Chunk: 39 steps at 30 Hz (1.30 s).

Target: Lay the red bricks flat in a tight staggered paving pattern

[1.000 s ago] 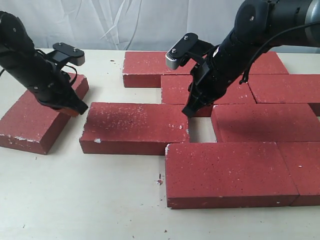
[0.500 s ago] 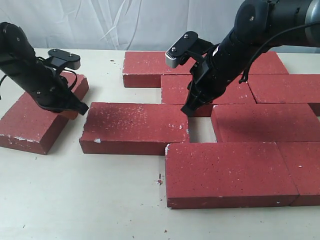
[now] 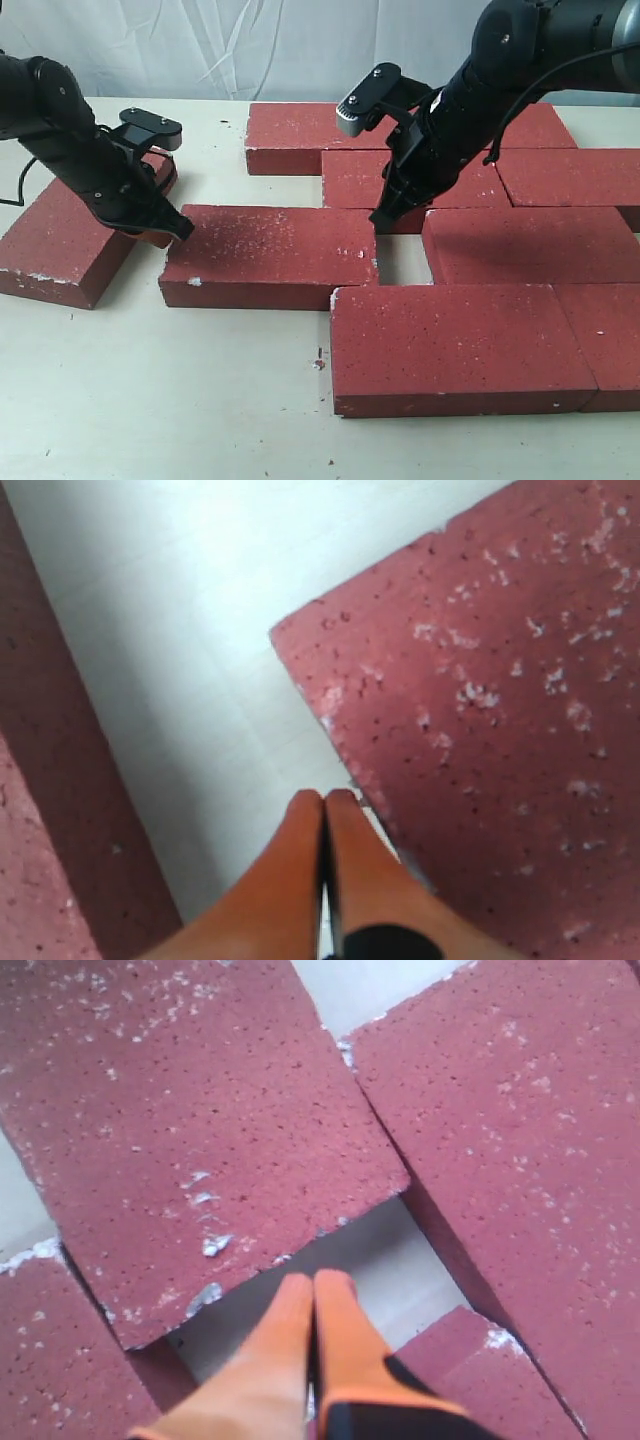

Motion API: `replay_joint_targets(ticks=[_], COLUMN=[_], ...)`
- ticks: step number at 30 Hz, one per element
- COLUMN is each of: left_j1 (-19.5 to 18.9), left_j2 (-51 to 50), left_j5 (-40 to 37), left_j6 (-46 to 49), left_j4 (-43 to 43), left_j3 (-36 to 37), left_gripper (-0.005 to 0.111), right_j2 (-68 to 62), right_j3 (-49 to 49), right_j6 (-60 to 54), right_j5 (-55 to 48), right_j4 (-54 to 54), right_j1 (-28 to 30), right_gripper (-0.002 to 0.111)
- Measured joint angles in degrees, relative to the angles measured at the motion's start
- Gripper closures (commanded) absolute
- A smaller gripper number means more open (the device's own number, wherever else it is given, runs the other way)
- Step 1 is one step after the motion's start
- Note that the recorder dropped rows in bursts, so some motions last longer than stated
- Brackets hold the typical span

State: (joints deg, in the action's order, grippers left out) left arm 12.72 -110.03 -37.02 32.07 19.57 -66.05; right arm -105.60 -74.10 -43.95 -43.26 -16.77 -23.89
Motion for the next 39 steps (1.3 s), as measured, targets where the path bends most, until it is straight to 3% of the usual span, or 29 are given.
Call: replay_joint_targets(ticks=[12,25,33,39], left_j1=[0.8,0.9,5.3,6.0], left_j2=[-0.1,-0.7,-0.9,-0.9], left_j5=[0.5,0.5,1.9,2.8], left_j6=[0.1,0.2,2.6,2.9], left_j4=[0.0,1.1,4.2,4.6], left_j3=[0.0,-0.1,-0.1,-0.1], left_gripper=[0.107,0.107,0.107,0.107], right_j2=[0.0,0.0,0.0,0.0], right_j3=[0.0,0.0,0.0,0.0], right_j6=[5.4,5.5,5.5,5.5], right_j5=[1.2,1.4,1.8,1.8], right_j4=[0.7,-0.2,-0.2,-0.2], right_j1=[8.0,8.2,8.2,8.2], right_gripper=[0.109,0.109,0.109,0.109])
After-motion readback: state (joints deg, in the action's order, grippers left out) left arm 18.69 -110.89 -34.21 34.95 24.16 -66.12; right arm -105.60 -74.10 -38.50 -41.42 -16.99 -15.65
